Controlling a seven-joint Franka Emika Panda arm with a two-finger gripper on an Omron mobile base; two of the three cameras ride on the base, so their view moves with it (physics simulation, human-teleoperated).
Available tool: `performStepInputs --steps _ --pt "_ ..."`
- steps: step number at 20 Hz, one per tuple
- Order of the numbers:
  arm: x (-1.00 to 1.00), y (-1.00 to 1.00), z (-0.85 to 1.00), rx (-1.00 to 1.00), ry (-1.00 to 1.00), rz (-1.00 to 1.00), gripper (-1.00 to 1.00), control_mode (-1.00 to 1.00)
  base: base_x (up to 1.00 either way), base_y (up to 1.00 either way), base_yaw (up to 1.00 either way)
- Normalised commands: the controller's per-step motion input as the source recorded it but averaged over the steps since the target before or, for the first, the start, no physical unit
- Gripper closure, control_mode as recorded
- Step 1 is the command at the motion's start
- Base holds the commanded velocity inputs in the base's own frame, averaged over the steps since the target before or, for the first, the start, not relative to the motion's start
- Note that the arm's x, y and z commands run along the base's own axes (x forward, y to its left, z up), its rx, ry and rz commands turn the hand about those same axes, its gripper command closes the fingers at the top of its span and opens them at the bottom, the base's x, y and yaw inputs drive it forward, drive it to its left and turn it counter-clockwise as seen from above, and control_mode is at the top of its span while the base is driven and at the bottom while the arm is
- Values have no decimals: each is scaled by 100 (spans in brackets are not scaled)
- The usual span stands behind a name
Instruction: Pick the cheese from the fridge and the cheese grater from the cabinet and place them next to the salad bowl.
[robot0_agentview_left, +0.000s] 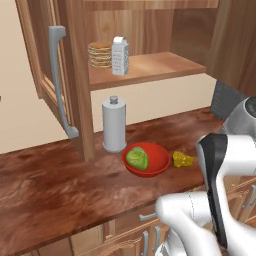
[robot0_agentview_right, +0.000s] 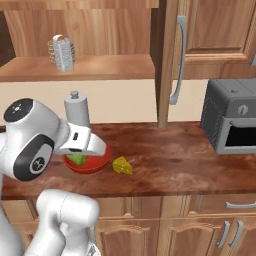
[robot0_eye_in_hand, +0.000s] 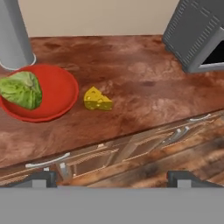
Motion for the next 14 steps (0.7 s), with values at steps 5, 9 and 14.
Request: performStepInputs --steps 5,9,14 --pt "-1 55 14 8 -23 2 -100 -100 0 0 0" --pt "-5 51 14 9 -21 4 -100 -100 0 0 0" --pt "-1 18 52 3 4 9 -100 -100 0 0 0"
